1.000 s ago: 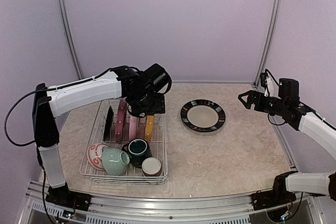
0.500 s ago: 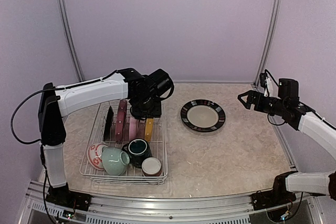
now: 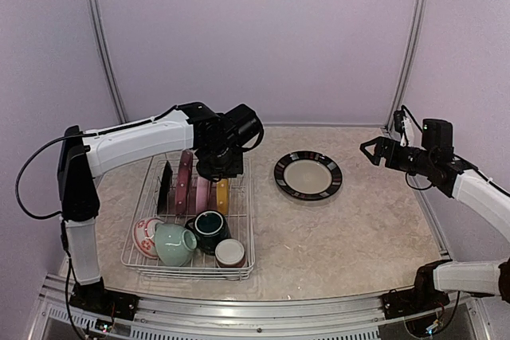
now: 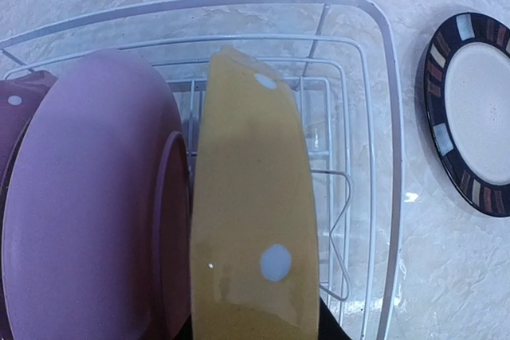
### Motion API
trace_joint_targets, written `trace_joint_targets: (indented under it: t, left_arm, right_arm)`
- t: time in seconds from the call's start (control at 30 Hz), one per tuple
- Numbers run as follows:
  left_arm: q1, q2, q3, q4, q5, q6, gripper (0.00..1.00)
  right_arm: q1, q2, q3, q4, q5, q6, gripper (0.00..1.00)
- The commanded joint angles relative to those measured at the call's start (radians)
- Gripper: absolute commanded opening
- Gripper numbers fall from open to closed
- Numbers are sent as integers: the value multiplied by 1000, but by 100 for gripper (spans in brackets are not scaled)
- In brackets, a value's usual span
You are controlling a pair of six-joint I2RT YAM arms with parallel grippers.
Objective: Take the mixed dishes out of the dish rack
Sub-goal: Grab the plate from the dish rack, then pass from the left arm to the right
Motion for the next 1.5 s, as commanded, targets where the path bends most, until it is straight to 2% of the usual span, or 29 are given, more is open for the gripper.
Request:
trace_joint_targets:
  t: [0.0, 0.23, 0.53, 1.33, 1.47]
  left_arm:
    - [1, -50, 19, -50, -42, -1, 25]
    - [-2, -94, 7, -37, -49, 7, 19]
    - [-1, -177, -65, 85, -5, 84, 14]
    - [-14, -312, -39, 106, -9, 178, 11]
    - [-44, -338, -41, 132, -54, 243, 10]
  right_arm:
    - [-7, 10, -9, 14, -10, 10, 99]
    - [-6, 11, -13, 24, -15, 19, 99]
    - [-6, 17, -15, 33, -22, 26, 99]
    - [-7, 23, -12, 49, -32, 47, 99]
    - [-7, 22, -12, 51, -33, 54, 99]
